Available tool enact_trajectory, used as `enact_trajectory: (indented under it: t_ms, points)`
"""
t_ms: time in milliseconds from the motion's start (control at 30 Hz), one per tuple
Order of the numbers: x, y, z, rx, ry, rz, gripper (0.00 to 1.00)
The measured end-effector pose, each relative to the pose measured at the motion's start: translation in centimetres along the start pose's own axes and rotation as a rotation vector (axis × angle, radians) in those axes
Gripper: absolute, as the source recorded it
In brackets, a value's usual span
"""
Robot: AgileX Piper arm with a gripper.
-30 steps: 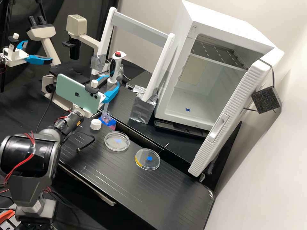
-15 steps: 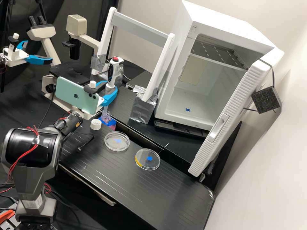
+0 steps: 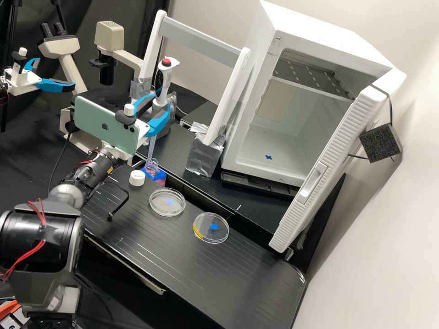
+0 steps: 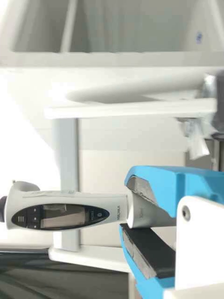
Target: Use the pipette
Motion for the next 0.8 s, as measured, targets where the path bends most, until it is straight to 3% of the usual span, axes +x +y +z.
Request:
enact_trajectory:
  t_ms: [167, 367, 500, 800]
  points:
    - [-0.3, 1.5, -0.8, -0.01, 0.034, 0.011, 0.0]
    - [-0.7, 3.0, -0.4, -0.067, 0.056, -0.054, 0.0]
    - [-1.7, 4.5, 0.4, -0.081, 0.072, -0.037, 0.0]
    - [-4.0, 7.8, 3.0, -0.04, 0.047, 0.059, 0.0]
